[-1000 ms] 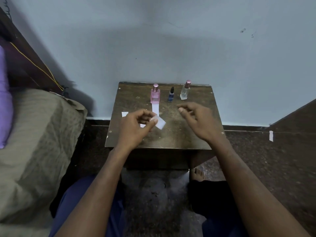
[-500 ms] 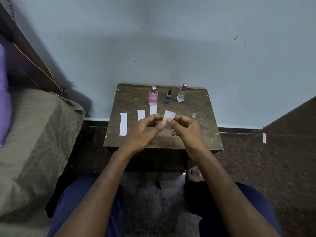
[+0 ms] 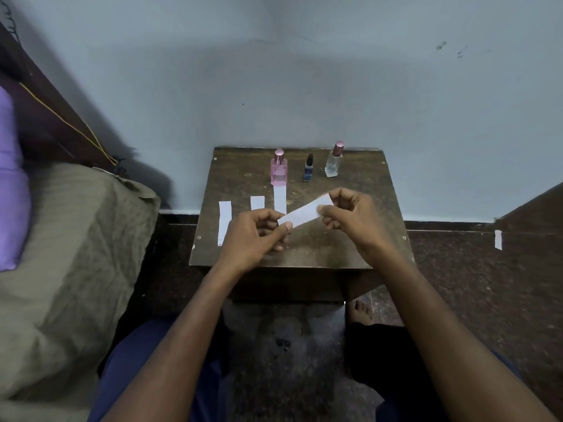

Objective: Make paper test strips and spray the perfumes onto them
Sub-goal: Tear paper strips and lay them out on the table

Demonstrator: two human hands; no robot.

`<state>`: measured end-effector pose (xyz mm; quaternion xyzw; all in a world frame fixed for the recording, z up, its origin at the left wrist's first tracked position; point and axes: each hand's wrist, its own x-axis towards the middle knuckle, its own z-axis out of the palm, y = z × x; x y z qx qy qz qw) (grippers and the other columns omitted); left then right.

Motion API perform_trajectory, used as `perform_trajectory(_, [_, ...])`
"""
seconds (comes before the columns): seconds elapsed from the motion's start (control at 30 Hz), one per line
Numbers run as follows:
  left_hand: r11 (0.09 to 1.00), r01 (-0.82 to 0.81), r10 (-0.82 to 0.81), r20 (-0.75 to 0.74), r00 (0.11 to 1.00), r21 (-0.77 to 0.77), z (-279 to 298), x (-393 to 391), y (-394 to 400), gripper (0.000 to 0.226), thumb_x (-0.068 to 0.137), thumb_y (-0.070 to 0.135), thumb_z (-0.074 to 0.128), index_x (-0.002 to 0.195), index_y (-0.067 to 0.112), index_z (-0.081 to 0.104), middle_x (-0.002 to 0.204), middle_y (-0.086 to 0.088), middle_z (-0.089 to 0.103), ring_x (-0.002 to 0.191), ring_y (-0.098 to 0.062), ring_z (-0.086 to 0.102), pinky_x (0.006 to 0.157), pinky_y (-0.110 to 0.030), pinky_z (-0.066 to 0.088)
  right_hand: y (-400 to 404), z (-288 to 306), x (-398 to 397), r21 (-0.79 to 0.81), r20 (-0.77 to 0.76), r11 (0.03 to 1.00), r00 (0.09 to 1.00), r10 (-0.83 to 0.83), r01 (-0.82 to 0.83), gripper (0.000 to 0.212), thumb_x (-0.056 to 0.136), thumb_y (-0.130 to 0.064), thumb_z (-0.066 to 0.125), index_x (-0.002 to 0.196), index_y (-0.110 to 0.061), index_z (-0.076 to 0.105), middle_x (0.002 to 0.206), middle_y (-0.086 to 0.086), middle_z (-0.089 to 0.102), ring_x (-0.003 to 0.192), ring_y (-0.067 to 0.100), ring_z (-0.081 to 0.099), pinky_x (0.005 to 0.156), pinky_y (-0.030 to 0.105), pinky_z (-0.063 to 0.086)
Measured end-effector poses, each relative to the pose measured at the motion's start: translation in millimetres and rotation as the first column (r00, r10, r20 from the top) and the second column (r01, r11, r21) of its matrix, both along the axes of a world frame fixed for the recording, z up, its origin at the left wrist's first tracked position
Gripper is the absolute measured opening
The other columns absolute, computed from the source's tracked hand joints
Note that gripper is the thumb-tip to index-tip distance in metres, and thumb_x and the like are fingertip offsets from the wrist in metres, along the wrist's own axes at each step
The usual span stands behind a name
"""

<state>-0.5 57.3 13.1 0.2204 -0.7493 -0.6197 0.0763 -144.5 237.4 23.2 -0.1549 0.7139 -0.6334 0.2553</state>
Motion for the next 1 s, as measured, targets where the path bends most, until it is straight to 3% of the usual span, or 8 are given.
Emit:
perform_trajectory(0.47, [0.994, -0.080, 0.081, -0.007, 0.997, 0.071, -12.9, -16.0, -6.8, 0.007, 0.098, 0.018, 0.076, 0.103, 0.013, 0.077, 0.091, -0.007, 0.083, 0.079, -0.020, 0.078, 0.069, -0.030, 0.065, 22.2, 15.1, -23.8, 0.081, -0.013, 0.991, 0.994, 0.109, -0.108, 0.017, 0.090, -0.011, 0.081, 0.099, 0.003, 0.077, 0.079, 0.015, 0.076, 0.071, 0.021, 0.071, 0.071, 0.031, 0.060])
perform_trajectory(0.57, [0.999, -0.043, 0.044, 0.040, 0.998, -0.025, -15.0, -13.5, -6.7, 0.006, 0.099, 0.020, 0.075, 0.101, 0.015, 0.079, 0.088, -0.004, 0.082, 0.073, -0.014, 0.076, 0.067, -0.025, 0.063, 25.5, 55.4, -19.8, -0.235, 0.047, 0.970, 0.996, 0.078, -0.065, 0.005, 0.088, -0.004, 0.076, 0.088, -0.009, 0.074, 0.074, 0.007, 0.070, 0.061, 0.014, 0.065, 0.060, 0.022, 0.057])
perform_trajectory(0.67, [0.920, 0.138, -0.072, 0.187, 0.980, -0.367, -23.3, -7.5, -2.5, 0.004, 0.096, 0.022, 0.078, 0.093, 0.019, 0.078, 0.077, 0.003, 0.076, 0.063, -0.005, 0.068, 0.062, -0.014, 0.053, 34.4, 79.4, -14.0, -0.595, 0.322, 0.803, 0.907, 0.273, -0.030, 0.009, 0.088, -0.007, 0.068, 0.086, -0.015, 0.066, 0.075, 0.001, 0.060, 0.056, 0.005, 0.057, 0.051, 0.016, 0.051])
perform_trajectory(0.73, [0.842, 0.264, -0.140, 0.281, 0.949, -0.471, -28.3, -3.9, 1.8, 0.007, 0.094, 0.023, 0.079, 0.089, 0.022, 0.074, 0.075, 0.009, 0.072, 0.063, -0.001, 0.062, 0.061, -0.012, 0.046, 41.1, 48.2, -14.5, -0.084, 0.150, 0.990, 0.981, 0.127, -0.115, 0.010, 0.085, -0.007, 0.076, 0.082, -0.012, 0.069, 0.072, 0.004, 0.068, 0.056, 0.009, 0.062, 0.057, 0.025, 0.057])
perform_trajectory(0.8, [0.827, 0.301, -0.161, 0.312, 0.936, -0.476, -31.2, -1.6, 3.8, 0.012, 0.094, 0.023, 0.079, 0.086, 0.025, 0.070, 0.075, 0.009, 0.070, 0.063, -0.001, 0.060, 0.062, -0.013, 0.045, 46.8, 15.2, -12.6, 0.621, -0.186, 0.781, 0.955, 0.229, -0.066, 0.011, 0.083, -0.016, 0.085, 0.076, -0.015, 0.076, 0.068, 0.002, 0.076, 0.063, 0.017, 0.072, 0.072, 0.036, 0.063])
perform_trajectory(0.83, [0.826, 0.299, -0.159, 0.312, 0.937, -0.478, -31.2, -1.6, 4.3, 0.013, 0.094, 0.023, 0.079, 0.086, 0.026, 0.069, 0.076, 0.009, 0.071, 0.063, -0.001, 0.060, 0.062, -0.013, 0.045, 47.4, 10.2, -12.6, 0.686, -0.221, 0.727, 0.947, 0.235, -0.021, 0.011, 0.083, -0.019, 0.086, 0.077, -0.016, 0.077, 0.067, 0.001, 0.076, 0.064, 0.017, 0.073, 0.073, 0.037, 0.064])
perform_trajectory(0.93, [0.830, 0.293, -0.158, 0.304, 0.940, -0.475, -31.2, -2.6, 4.9, 0.011, 0.093, 0.026, 0.080, 0.088, 0.021, 0.072, 0.078, 0.007, 0.073, 0.064, -0.001, 0.062, 0.060, -0.010, 0.046, 45.4, 38.5, -13.7, -0.023, 0.173, 0.996, 0.981, 0.088, -0.086, 0.008, 0.091, -0.006, 0.076, 0.084, -0.006, 0.070, 0.069, 0.002, 0.070, 0.057, 0.010, 0.060, 0.054, 0.018, 0.054])
perform_trajectory(1.0, [0.835, 0.290, -0.158, 0.302, 0.940, -0.467, -32.4, -2.6, 6.1, 0.012, 0.093, 0.028, 0.081, 0.089, 0.020, 0.073, 0.077, 0.007, 0.073, 0.063, -0.001, 0.062, 0.059, -0.007, 0.046, 42.9, 60.1, -11.0, -0.474, 0.419, 0.879, 0.866, 0.272, -0.047, 0.005, 0.095, -0.005, 0.066, 0.096, -0.006, 0.062, 0.070, -0.002, 0.061, 0.054, 0.002, 0.053, 0.049, 0.011, 0.048])
